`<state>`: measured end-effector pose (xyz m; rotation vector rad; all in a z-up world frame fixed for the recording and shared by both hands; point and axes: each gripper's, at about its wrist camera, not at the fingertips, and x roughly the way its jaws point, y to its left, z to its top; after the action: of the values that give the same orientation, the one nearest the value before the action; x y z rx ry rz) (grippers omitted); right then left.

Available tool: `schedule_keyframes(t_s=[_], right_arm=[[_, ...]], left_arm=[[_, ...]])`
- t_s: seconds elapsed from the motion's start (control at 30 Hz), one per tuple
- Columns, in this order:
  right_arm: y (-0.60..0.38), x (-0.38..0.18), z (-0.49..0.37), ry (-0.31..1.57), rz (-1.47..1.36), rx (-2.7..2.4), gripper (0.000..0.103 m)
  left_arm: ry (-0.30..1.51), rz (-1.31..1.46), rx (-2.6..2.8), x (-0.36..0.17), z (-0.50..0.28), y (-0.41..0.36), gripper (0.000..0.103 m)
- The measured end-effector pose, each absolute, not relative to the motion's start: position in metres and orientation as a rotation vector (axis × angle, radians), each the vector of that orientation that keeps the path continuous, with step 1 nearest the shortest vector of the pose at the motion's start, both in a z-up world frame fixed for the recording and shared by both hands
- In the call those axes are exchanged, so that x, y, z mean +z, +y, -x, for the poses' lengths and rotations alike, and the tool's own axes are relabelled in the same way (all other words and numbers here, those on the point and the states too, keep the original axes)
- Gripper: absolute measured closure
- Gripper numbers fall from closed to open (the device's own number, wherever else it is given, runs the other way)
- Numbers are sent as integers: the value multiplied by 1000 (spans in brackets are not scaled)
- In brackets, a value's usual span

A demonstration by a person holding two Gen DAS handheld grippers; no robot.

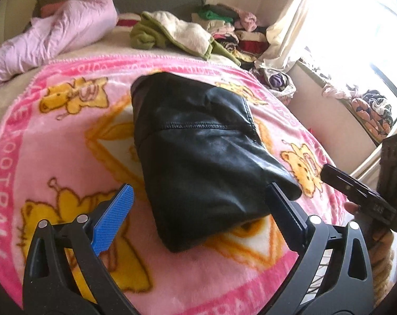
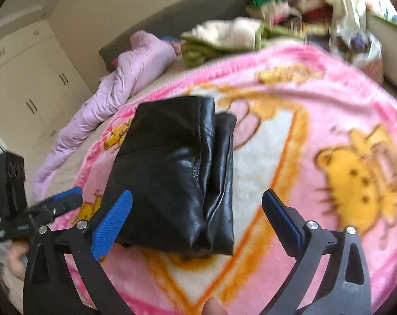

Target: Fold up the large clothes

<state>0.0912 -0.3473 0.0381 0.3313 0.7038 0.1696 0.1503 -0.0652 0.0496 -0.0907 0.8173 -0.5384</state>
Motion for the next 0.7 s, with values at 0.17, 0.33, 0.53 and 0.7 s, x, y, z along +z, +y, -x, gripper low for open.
schedule_keyframes(t_s=[0.17,0.33,0.53,0.7], right_arm=[[-331,50,-51,626,-246,127,4],[-316,55,-16,553,-176,68,4],[-303,43,16,540,-183,50,4],[-288,29,36,505,-134,-23,4]], left_arm=[[772,81,-501,52,-125,-55,10],[744,95,-483,41,-99,-46,10],[726,100,-477,25,-73,-43,9],[712,99,-447,17,-60,-39,9]])
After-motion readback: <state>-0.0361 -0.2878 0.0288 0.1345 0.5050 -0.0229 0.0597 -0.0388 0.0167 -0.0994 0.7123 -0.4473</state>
